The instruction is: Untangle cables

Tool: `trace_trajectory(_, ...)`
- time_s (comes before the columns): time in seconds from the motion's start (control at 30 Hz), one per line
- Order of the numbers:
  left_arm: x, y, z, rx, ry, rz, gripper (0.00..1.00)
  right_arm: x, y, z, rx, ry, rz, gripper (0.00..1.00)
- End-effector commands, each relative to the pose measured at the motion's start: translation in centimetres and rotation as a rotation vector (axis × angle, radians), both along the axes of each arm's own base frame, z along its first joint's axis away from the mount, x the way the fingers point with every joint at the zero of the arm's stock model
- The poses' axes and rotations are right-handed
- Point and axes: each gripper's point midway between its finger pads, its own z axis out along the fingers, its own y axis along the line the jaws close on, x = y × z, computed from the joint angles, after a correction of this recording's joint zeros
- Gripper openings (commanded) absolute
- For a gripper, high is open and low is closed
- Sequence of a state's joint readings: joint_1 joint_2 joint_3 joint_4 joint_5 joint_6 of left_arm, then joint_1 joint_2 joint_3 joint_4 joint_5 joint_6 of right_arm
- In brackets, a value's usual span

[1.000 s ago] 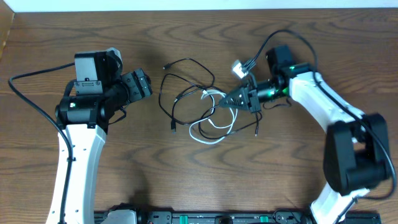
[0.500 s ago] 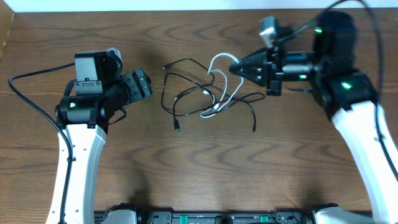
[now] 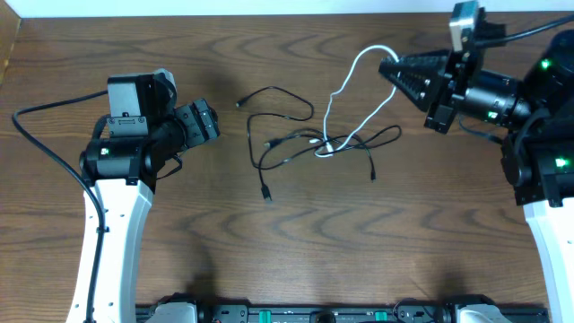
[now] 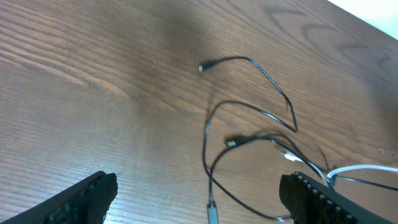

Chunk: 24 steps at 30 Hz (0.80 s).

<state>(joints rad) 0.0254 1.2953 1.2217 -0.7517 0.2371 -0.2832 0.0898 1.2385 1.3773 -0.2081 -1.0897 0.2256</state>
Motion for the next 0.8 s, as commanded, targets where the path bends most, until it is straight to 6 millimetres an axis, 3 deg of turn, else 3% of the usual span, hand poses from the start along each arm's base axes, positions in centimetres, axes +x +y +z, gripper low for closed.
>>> trace_trajectory(0.0,0.2,0.2,0.5,0.009,-0.016,-0.009,0.89,-0.8,-0.4,2.5,0.049,-0.018,-0.015,0.01)
trace_trajectory(0.2,0.0,-0.7,0.6,-0.020,-0.018,-0.053,0.89,-1.4,-0.5,5.8,0.115,-0.072,-0.010,0.01)
trace_trajectory(0.43,-1.2,-6.0,2.3,-0.101,-0.134,-0.474,0.89,-0.7,-1.3,7.9,0.169,-0.078,-0.093,0.01)
trace_trajectory(0.63,-2.6,-9.1,4.2,-0.186,-0.249,-0.714,0.89,-1.0,-1.9,10.6,0.210,-0.143,-0.136,0.01)
trace_trajectory(0.77,-3.3,-10.2,5.1,-0.213,-0.309,-0.811,0.89,-0.6,-2.6,12.1,0.249,-0.146,-0.194,0.01)
